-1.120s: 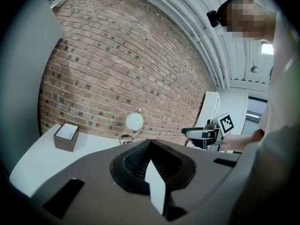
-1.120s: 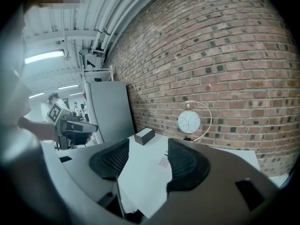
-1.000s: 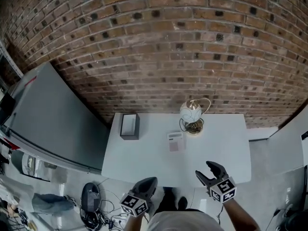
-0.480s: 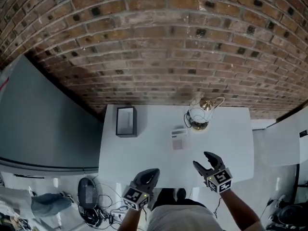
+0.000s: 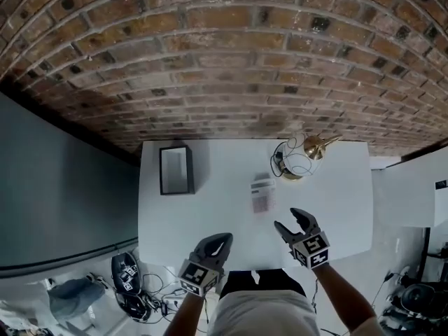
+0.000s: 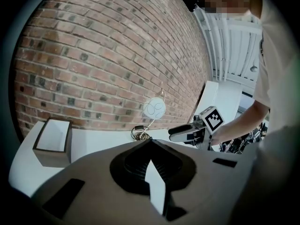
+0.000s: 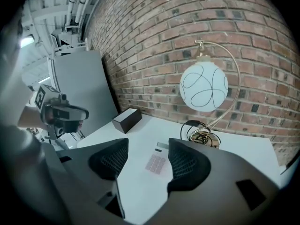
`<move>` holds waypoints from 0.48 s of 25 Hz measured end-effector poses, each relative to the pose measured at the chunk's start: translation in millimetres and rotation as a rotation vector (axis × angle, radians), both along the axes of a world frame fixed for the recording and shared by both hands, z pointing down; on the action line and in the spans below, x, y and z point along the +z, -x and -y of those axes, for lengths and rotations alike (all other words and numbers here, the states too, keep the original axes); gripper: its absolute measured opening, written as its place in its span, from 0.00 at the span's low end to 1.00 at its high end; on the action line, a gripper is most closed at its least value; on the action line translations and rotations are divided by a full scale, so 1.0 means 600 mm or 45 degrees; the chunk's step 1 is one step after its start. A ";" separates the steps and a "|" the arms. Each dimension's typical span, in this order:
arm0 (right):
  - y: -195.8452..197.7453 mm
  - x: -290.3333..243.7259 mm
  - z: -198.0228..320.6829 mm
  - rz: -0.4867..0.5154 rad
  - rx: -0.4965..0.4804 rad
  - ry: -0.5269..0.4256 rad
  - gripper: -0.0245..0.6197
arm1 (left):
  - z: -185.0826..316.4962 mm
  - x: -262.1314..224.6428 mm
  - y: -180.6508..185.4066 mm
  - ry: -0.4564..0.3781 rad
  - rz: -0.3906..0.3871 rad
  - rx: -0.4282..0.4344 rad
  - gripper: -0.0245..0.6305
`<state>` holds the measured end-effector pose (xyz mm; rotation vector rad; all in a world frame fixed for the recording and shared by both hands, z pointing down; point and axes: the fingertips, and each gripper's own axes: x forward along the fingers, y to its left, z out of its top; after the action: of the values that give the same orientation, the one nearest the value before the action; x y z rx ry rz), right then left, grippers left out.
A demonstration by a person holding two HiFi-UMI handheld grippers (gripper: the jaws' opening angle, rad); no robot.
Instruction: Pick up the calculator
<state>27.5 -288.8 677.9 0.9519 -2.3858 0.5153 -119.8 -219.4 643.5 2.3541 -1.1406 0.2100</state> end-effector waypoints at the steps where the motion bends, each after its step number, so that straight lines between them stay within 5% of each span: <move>1: 0.001 0.011 0.006 -0.003 0.005 0.014 0.47 | 0.007 0.007 -0.001 0.012 -0.001 0.001 0.06; 12: -0.018 0.148 0.089 -0.013 0.037 0.160 0.48 | 0.068 0.064 -0.047 0.067 0.024 0.000 0.06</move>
<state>38.0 -342.5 766.8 0.9323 -2.3037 0.6617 -91.3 -260.4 681.7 2.3103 -1.1303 0.2598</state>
